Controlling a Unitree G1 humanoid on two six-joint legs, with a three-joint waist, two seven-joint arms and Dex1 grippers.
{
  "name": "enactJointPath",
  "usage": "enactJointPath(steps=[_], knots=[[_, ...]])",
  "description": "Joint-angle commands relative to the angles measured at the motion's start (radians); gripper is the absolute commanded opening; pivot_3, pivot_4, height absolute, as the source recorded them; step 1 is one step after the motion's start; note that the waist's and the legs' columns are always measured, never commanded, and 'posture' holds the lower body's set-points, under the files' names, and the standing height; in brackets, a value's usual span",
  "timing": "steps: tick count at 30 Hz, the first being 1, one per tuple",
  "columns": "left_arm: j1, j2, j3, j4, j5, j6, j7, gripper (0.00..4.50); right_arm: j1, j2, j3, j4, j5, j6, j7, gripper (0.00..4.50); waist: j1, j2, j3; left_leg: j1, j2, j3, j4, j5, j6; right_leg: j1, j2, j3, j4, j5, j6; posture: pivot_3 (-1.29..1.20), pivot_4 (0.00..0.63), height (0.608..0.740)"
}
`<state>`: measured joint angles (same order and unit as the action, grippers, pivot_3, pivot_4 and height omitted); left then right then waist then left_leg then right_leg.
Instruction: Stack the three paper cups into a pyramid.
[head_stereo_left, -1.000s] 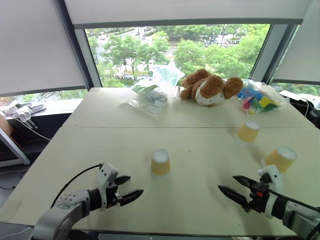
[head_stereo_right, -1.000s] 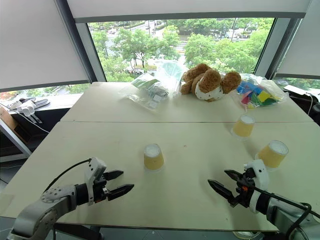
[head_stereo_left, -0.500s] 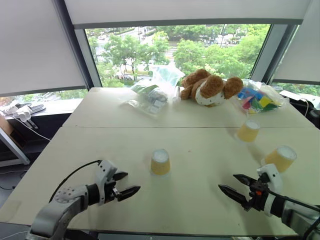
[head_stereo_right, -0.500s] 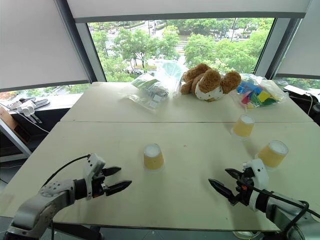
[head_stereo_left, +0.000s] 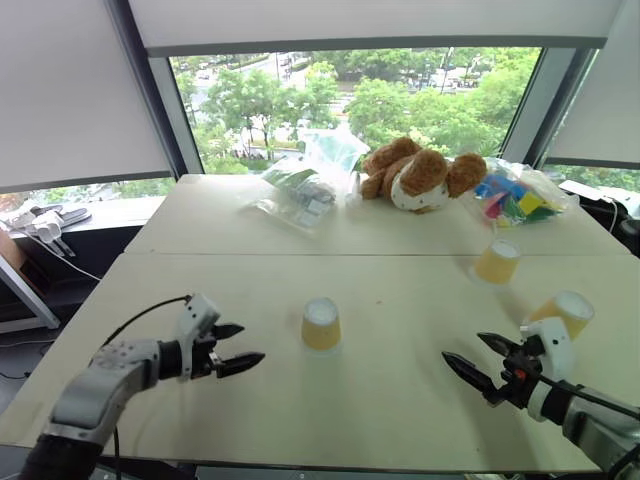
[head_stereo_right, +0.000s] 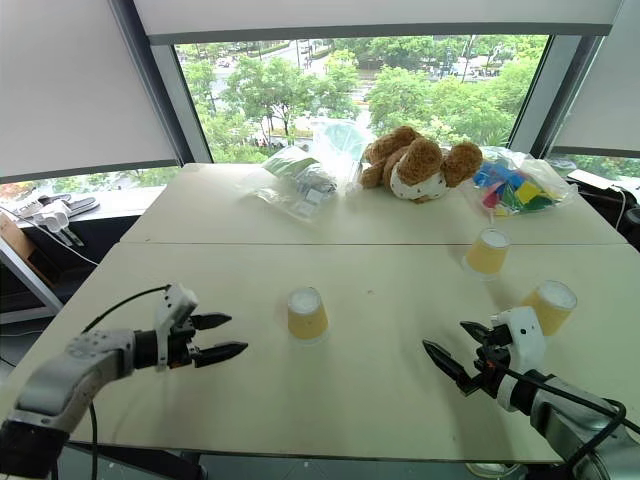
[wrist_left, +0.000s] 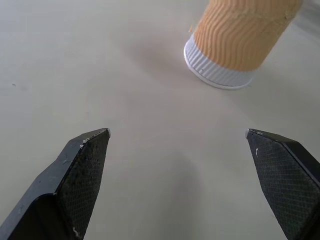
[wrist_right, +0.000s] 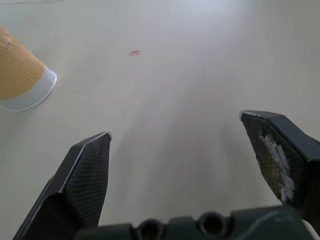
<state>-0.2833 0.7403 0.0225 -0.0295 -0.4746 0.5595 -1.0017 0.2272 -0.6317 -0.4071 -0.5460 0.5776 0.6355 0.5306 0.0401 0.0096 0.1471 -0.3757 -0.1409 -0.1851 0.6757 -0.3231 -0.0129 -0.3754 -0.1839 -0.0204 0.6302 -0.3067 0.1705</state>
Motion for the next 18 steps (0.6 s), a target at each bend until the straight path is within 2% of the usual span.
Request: enactJointPath(steps=[1, 4, 6, 11, 18], knots=[[-0.138, 0.081, 0.016, 0.022, -0.025, 0.006, -0.128, 4.5, 0.005, 0.017, -0.137, -0.103, 0.061, 0.014, -0.063, 4.48, -0.001, -0.002, 0.002, 0.0, 0.0, 0.0, 0.0, 0.0, 0.0, 0.0, 0.0, 0.0, 0.0, 0.0, 0.0, 0.0, 0.15, 0.74], [-0.278, 0.09, -0.018, 0.027, -0.059, 0.051, -0.21, 4.5, -0.018, 0.014, -0.255, -0.094, 0.069, 0.0, -0.11, 4.48, 0.0, -0.002, 0.003, 0.0, -0.001, -0.001, 0.0, 0.0, 0.0, 0.001, 0.0, 0.0, 0.0, 0.0, 0.0, 0.0, 0.15, 0.74], [-0.339, 0.062, -0.037, 0.022, -0.077, 0.073, -0.234, 4.5, -0.047, -0.001, -0.288, -0.045, 0.01, -0.025, -0.154, 4.48, -0.004, -0.002, 0.003, 0.0, -0.001, 0.0, 0.001, 0.0, 0.0, 0.001, 0.0, 0.0, 0.0, 0.0, 0.0, 0.0, 0.15, 0.74], [-0.357, 0.025, -0.097, -0.095, -0.101, 0.124, -0.257, 4.5, -0.117, -0.022, -0.258, 0.11, -0.133, -0.103, -0.217, 4.48, -0.029, -0.003, 0.004, 0.0, 0.0, 0.0, -0.001, 0.0, 0.0, 0.0, 0.0, 0.0, 0.001, 0.0, 0.0, 0.0, 0.15, 0.74], [-0.328, 0.031, -0.078, -0.25, -0.166, 0.226, -0.201, 4.5, -0.237, 0.003, -0.207, 0.294, -0.156, -0.132, -0.224, 4.48, -0.055, -0.003, 0.005, 0.001, 0.001, 0.001, -0.001, 0.0, 0.0, 0.0, 0.001, 0.001, 0.001, 0.0, 0.0, 0.0, 0.15, 0.74]])
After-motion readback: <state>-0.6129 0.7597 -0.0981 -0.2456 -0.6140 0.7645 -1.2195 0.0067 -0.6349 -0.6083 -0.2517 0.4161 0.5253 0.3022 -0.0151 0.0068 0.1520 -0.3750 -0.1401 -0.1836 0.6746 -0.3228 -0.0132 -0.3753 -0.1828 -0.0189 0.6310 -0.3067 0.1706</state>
